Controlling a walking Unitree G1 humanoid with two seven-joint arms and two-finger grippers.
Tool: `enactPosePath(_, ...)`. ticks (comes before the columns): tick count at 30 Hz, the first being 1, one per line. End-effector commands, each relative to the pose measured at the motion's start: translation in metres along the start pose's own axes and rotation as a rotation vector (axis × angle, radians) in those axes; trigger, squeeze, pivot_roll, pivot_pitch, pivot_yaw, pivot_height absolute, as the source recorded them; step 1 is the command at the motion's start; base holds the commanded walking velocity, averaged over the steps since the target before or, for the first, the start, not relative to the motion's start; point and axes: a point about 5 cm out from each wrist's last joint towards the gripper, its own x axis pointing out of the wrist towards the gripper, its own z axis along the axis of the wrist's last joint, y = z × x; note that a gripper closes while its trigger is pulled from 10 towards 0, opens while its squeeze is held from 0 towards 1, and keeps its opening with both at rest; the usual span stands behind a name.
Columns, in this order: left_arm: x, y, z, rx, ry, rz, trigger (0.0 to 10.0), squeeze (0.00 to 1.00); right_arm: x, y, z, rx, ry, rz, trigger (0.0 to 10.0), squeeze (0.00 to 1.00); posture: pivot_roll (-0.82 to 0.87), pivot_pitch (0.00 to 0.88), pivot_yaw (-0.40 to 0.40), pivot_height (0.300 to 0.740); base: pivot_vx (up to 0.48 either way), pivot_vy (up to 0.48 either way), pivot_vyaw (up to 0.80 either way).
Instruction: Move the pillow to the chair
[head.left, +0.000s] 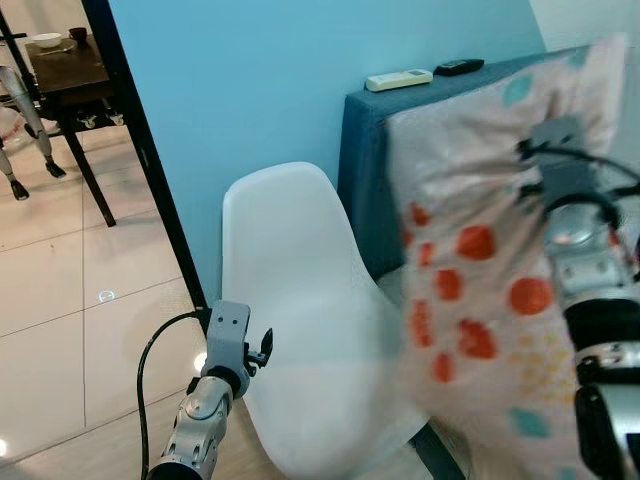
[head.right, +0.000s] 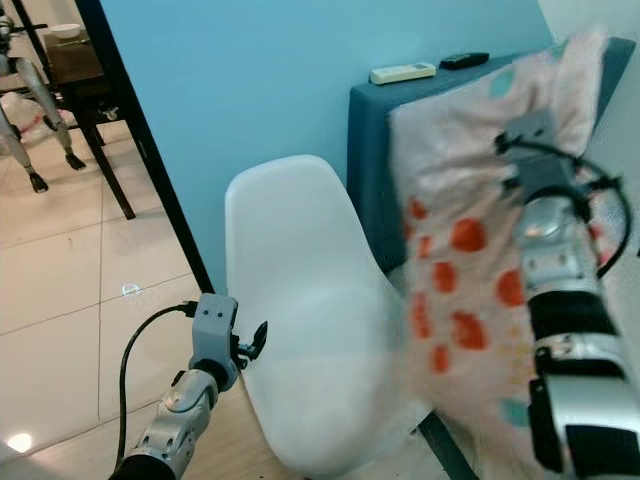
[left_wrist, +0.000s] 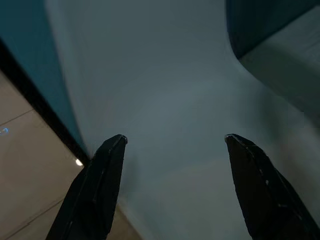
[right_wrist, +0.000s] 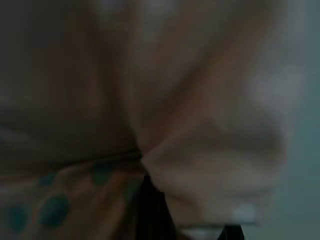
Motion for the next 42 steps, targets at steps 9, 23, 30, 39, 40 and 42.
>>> enactPosePath(9,-0.001,0.0,-0.001,0.006,0.001,-0.001,10.0,0.0,-0.049,0.085,0.073,-0.066,-0.477,0.319,10.0,0.0,0.01,0.012,0.005,0.74,0.0,0.0,0.0)
enactPosePath(23,-0.012,0.003,-0.01,0.003,0.021,0.016,10.0,0.0,-0.223,0.214,0.032,-0.131,-0.551,1.254,10.0,0.0,0.02,0.055,0.003,0.74,0.0,0.0,0.0)
enactPosePath(30,-0.011,0.0,-0.01,0.0,0.024,0.011,10.0,0.0,-0.234,0.214,0.019,-0.122,-0.497,1.343,10.0,0.0,0.01,0.057,0.001,0.74,0.0,0.0,0.0)
enactPosePath(39,-0.009,-0.001,-0.007,0.007,0.019,0.012,10.0,0.0,-0.205,0.206,-0.002,0.116,-0.175,1.231,10.0,0.0,0.0,0.058,-0.005,0.73,0.0,0.0,0.0)
enactPosePath(40,-0.009,0.001,-0.007,0.024,0.018,0.021,10.0,0.0,-0.2,0.204,-0.004,0.174,-0.134,1.216,10.0,0.0,0.0,0.058,-0.005,0.725,0.0,0.0,0.0)
enactPosePath(42,-0.008,0.009,-0.005,0.092,0.022,0.064,10.0,0.0,-0.191,0.198,-0.006,0.278,-0.071,1.184,10.0,0.0,0.0,0.058,-0.006,0.715,0.0,0.0,0.0)
